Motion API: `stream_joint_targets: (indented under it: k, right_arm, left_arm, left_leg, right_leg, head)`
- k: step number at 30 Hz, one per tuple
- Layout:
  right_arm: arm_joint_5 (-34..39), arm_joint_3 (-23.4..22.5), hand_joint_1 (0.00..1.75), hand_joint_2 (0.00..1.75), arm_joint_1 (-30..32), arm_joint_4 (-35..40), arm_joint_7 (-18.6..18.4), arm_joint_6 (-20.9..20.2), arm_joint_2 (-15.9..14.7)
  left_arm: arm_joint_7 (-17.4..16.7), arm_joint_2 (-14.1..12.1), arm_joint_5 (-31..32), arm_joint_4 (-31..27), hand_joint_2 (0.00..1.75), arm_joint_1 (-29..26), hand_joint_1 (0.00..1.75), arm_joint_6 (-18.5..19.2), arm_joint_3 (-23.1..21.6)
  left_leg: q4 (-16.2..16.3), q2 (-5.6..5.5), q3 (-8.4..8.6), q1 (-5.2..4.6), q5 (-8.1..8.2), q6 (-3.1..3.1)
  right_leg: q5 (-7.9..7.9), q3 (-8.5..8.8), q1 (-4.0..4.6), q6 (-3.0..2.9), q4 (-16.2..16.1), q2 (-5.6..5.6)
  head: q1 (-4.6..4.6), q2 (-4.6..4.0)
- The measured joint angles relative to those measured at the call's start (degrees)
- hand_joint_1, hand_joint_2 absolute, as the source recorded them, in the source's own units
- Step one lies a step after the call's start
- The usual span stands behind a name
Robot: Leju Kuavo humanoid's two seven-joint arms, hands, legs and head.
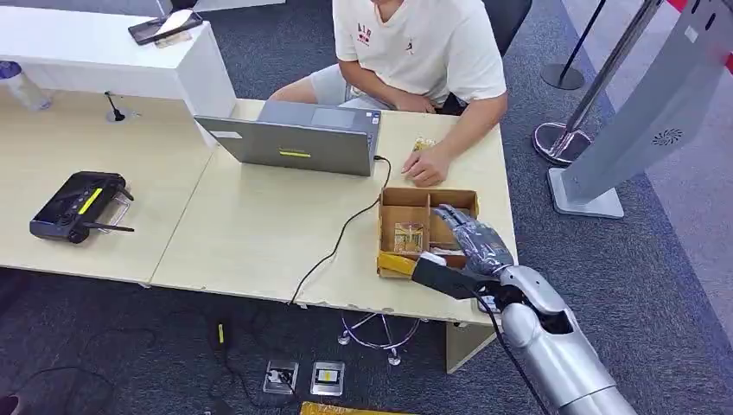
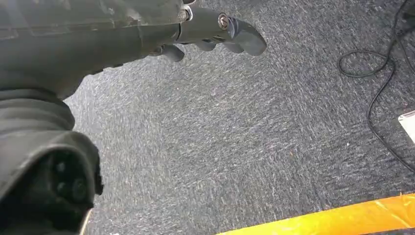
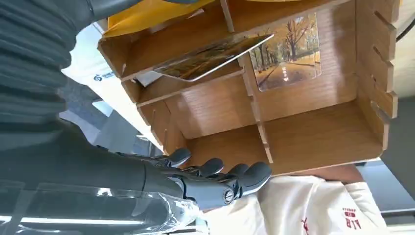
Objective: Pass the card to the sensor for recognition and then transmit it.
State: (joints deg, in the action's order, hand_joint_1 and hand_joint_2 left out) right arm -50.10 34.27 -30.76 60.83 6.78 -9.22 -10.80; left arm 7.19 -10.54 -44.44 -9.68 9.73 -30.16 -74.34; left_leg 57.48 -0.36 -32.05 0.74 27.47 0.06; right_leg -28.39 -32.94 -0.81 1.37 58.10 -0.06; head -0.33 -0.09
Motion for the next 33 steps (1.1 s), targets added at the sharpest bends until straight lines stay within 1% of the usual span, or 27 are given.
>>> stream_joint_targets:
  k: [6,7,8,9,10,11,20,23,26,27,30,31,33]
  right_arm:
    - [-0.13,0.00,0.00,1.75,0.00,-0.94,-0.09,0.50,0.00]
    - [-0.15,0.00,0.05,1.75,0.00,-1.05,-0.11,0.55,0.00]
    - [-0.13,0.00,0.73,1.75,0.00,-1.20,-0.11,0.59,0.00]
    - [-0.15,0.00,1.57,1.75,0.00,-1.33,-0.13,0.59,0.00]
    - [-0.15,0.00,1.57,1.75,0.00,-1.42,-0.17,0.59,0.00]
    - [-0.15,0.00,1.75,1.75,-0.01,-1.55,-0.24,0.59,0.00]
    - [-0.09,0.00,1.75,1.75,0.01,-1.79,-0.63,0.44,0.00]
    - [-0.07,0.00,1.68,1.75,-0.02,-1.79,-0.63,0.44,0.00]
    - [-0.04,0.00,1.68,1.75,-0.11,-1.79,-0.63,0.42,0.00]
    - [-0.04,0.00,1.64,1.75,-0.10,-1.81,-0.63,0.39,0.00]
    - [-0.04,0.00,1.66,1.75,-0.08,-1.81,-0.66,0.33,0.00]
    - [-0.04,0.00,1.62,1.75,-0.06,-1.81,-0.70,0.33,0.00]
    - [-0.04,0.00,1.62,1.75,-0.05,-1.81,-0.74,0.33,0.00]
  left_arm:
    - [0.00,0.00,0.00,0.00,0.00,0.00,0.00,0.00,-0.02]
    - [0.00,0.00,0.00,0.00,0.00,0.00,0.00,0.00,-0.02]
    - [0.00,0.00,0.00,0.00,0.00,0.00,0.00,0.00,-0.02]
    - [0.00,0.00,0.00,0.00,0.00,0.00,0.00,0.00,-0.04]
    - [0.00,0.00,0.00,0.00,0.00,0.00,0.00,0.00,-0.04]
    - [0.00,0.00,0.00,0.00,0.00,0.00,0.00,0.00,-0.04]
    - [0.00,0.00,-0.04,0.00,0.00,0.00,0.00,-0.09,-0.07]
    - [0.00,0.00,-0.15,0.00,0.00,0.00,0.00,-0.15,-0.07]
    - [0.00,0.00,-0.20,0.00,0.00,0.00,0.00,-0.15,-0.07]
    - [0.00,0.00,-0.22,0.00,0.00,-0.01,0.00,-0.15,-0.07]
    - [0.00,0.00,-0.24,0.00,0.00,0.00,0.00,-0.13,-0.07]
    - [0.00,0.00,-0.35,0.00,0.00,0.00,0.00,-0.13,-0.07]
    - [0.00,0.00,-0.46,0.00,0.00,-0.01,0.00,-0.13,-0.07]
  left_leg:
    - [0.00,0.00,0.01,0.00,0.00,0.00]
    - [0.00,0.00,0.01,0.00,0.00,0.00]
    - [0.00,0.00,0.01,0.00,0.00,0.00]
    - [0.00,0.00,0.01,0.00,0.00,0.00]
    - [0.00,0.00,0.01,0.00,0.00,0.00]
    - [0.00,0.00,0.01,0.00,0.00,0.00]
    - [0.00,0.00,0.01,0.00,0.00,0.00]
    - [0.00,0.00,0.01,0.00,0.00,0.00]
    - [0.00,0.00,0.01,0.00,0.00,0.00]
    - [0.00,0.00,0.01,0.00,0.00,0.00]
    - [0.00,0.00,0.01,0.00,0.00,0.00]
    - [0.00,0.01,0.01,0.00,0.00,0.00]
    - [0.00,0.00,0.02,0.00,0.00,0.00]
  right_leg:
    - [0.00,0.00,0.00,0.00,0.00,0.01]
    - [0.00,0.00,0.00,0.00,0.00,0.01]
    - [0.00,0.00,0.00,0.00,0.00,0.01]
    - [0.00,0.01,0.00,0.00,0.00,0.01]
    - [0.00,0.00,0.00,0.00,0.00,0.01]
    - [0.00,0.01,0.00,0.00,0.00,0.01]
    - [0.00,-0.01,0.00,0.00,0.00,0.01]
    - [0.00,0.00,0.00,0.00,0.00,0.01]
    - [0.00,0.00,0.00,0.00,0.00,0.00]
    - [0.00,0.00,0.00,0.00,0.00,0.00]
    - [0.00,0.00,0.00,0.00,0.00,0.02]
    - [0.00,-0.01,0.00,0.00,0.00,0.02]
    - [0.00,-0.01,0.00,0.00,0.00,0.02]
  head:
    - [0.02,0.00]
    - [0.02,0.00]
    - [0.02,0.00]
    - [0.02,0.00]
    - [0.02,0.00]
    - [0.02,0.00]
    - [0.02,0.00]
    - [0.02,0.00]
    - [0.02,0.00]
    - [0.02,0.00]
    - [0.02,0.00]
    - [0.02,0.00]
    - [0.02,0.00]
